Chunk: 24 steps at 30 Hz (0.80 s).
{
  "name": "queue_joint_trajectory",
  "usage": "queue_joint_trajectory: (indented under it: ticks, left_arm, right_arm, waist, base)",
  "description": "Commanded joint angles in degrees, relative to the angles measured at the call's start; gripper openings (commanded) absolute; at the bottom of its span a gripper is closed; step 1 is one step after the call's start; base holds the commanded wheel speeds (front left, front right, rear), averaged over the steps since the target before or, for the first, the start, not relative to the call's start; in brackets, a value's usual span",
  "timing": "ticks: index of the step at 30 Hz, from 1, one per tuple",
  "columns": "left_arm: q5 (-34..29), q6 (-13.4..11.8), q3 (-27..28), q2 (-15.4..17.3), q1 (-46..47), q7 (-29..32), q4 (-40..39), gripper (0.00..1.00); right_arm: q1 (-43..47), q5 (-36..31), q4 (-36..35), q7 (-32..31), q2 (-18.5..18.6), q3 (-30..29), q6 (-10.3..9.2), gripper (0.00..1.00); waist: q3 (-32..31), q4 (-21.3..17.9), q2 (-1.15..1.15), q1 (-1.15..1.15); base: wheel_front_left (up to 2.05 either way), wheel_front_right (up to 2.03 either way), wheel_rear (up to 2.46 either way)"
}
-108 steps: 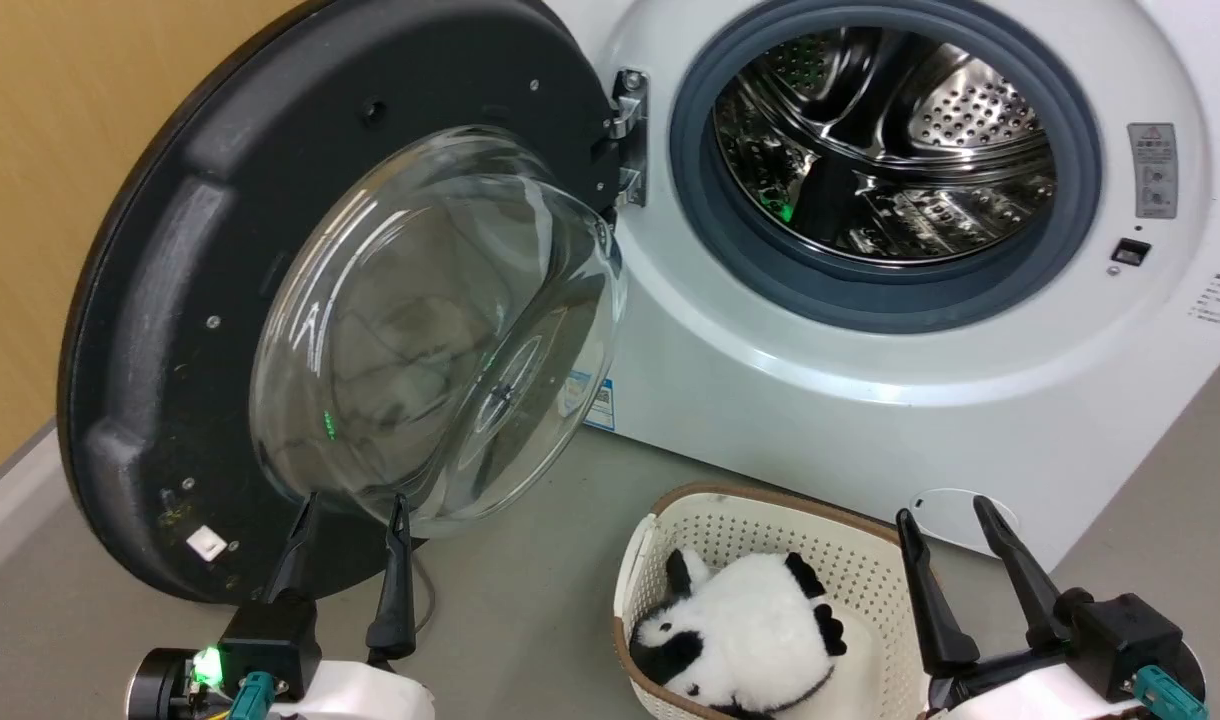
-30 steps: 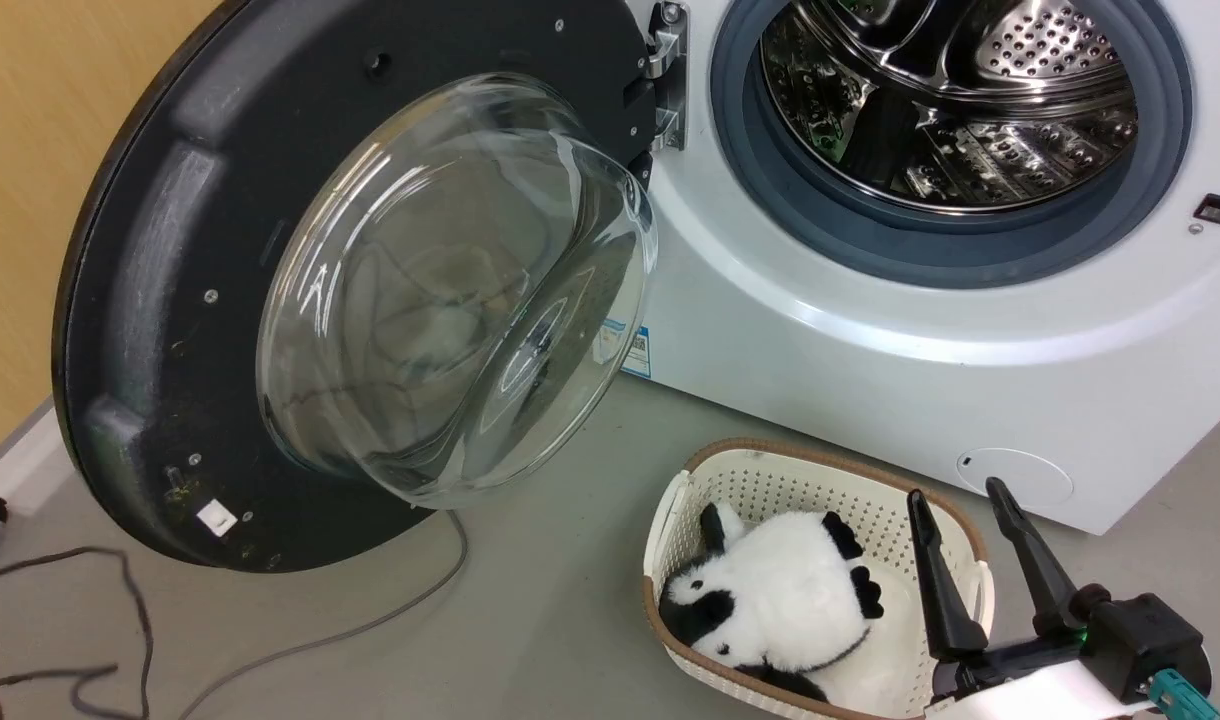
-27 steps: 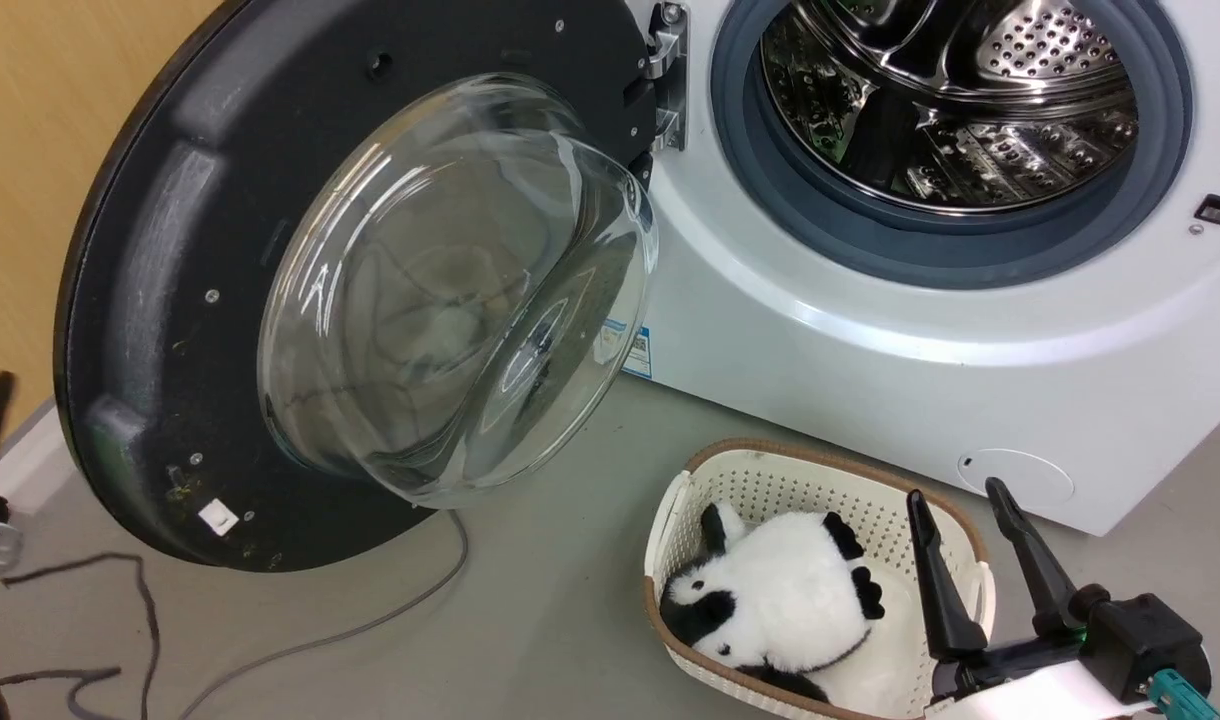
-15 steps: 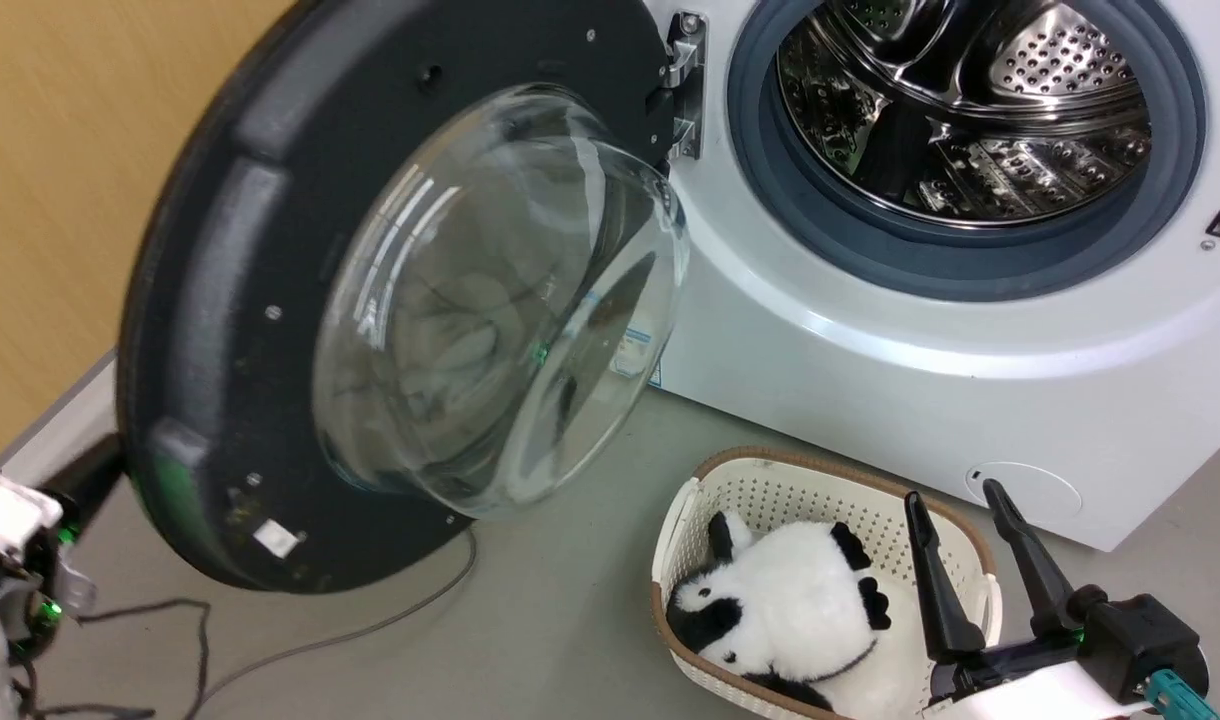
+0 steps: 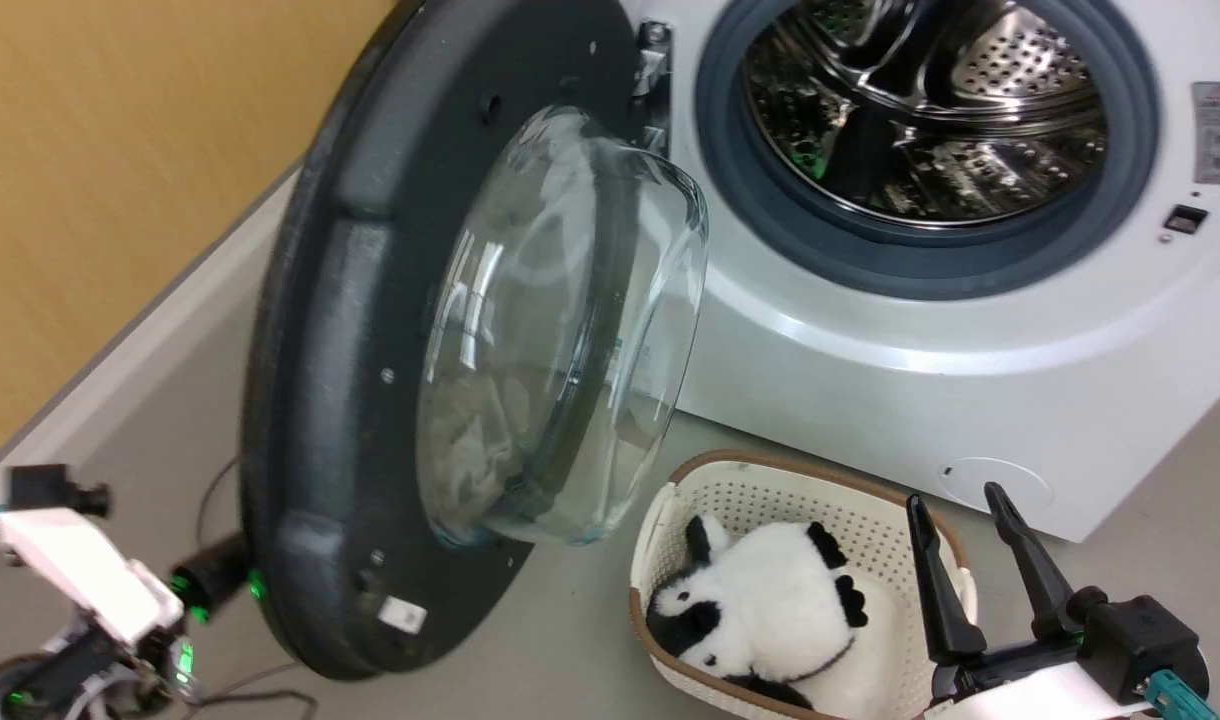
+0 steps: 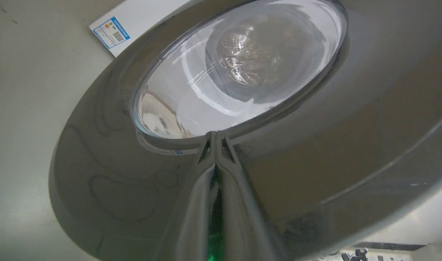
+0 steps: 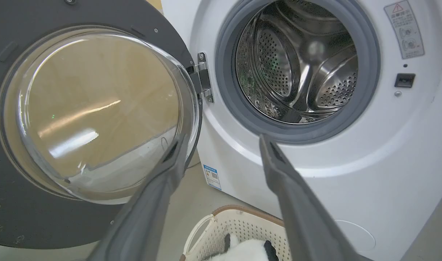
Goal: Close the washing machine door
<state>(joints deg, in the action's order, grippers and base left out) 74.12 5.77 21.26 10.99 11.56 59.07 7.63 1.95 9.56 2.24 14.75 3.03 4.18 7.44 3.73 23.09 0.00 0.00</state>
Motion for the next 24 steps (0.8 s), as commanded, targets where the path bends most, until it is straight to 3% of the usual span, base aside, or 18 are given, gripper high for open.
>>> queue_joint_trajectory:
  ticks: [1,14,24]
  left_arm:
    - [0.6,-0.2,-0.6,-0.7,-0.9,0.7,-0.8,0.00]
    - [2.4,-0.7,-8.0,-6.5,-7.4,3.8,-9.5,0.00]
    - [2.4,0.4,-14.8,-7.9,-8.7,-1.9,-8.6,0.00]
  right_arm:
    - [-0.4,0.4,0.2,0.2,-0.1,-0.1,0.05,1.00]
    - [-0.6,0.3,0.6,0.2,-0.1,-0.2,0.05,1.00]
    - [-1.0,0.0,0.5,0.2,-0.1,0.3,0.05,1.00]
  waist:
    - [-0.1,-0.7,0.00,0.00]
    - [0.1,-9.0,0.00,0.00]
    - [1.2,-18.2,0.00,0.00]
  base:
    - [0.00,0.00,0.00]
    - [0.00,0.00,0.00]
    - [0.00,0.00,0.00]
